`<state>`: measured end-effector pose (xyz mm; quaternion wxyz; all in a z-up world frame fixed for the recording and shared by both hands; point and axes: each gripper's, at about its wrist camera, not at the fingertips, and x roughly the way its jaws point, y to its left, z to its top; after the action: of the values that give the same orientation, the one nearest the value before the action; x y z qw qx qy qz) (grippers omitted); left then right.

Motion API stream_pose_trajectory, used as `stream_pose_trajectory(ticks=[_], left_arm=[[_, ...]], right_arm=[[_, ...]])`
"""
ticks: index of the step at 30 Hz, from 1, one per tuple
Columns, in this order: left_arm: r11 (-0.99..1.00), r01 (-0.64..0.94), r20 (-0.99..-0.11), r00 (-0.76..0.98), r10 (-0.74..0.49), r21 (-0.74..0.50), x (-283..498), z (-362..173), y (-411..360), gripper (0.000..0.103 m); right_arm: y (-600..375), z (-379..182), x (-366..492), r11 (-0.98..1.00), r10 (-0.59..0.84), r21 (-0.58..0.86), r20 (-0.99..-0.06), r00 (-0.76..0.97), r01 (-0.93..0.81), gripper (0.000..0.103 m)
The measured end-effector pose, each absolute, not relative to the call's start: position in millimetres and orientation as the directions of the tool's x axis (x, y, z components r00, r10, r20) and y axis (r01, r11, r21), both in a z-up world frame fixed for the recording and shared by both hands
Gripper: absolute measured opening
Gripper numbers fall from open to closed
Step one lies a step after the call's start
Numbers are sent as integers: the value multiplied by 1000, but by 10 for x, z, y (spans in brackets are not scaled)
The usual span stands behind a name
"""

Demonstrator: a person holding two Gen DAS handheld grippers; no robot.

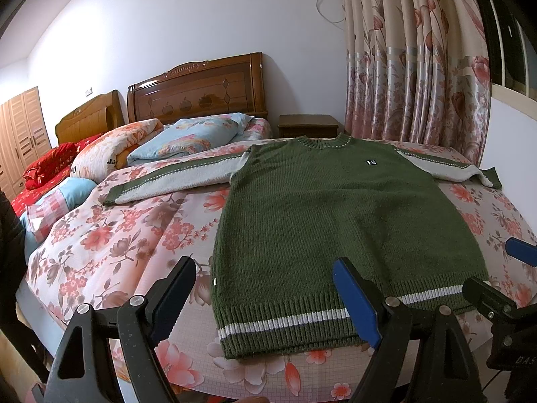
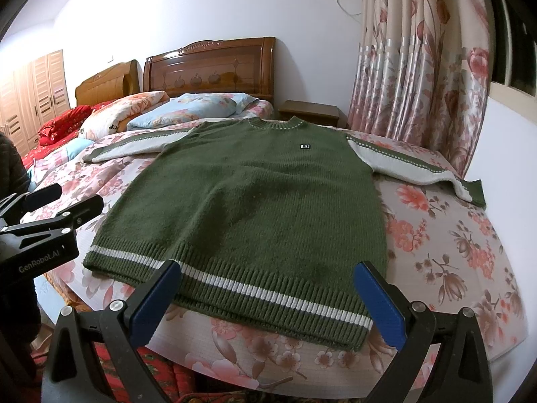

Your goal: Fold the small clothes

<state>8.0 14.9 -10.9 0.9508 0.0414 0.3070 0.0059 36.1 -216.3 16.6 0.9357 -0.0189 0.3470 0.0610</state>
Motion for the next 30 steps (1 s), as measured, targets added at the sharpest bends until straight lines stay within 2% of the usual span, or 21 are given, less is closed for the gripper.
stream_pose_trajectory(ticks=[22,30], left_arm=[[997,19,-605,796,30,75,89,-153,136,86],[997,35,-657,754,15,64,203,-290,123,86]], right_arm=[[-2177,132,378,992,104,18,-664,741,-123,103],[-2254,-11,456,993,113,56,-696,709,-103,103]])
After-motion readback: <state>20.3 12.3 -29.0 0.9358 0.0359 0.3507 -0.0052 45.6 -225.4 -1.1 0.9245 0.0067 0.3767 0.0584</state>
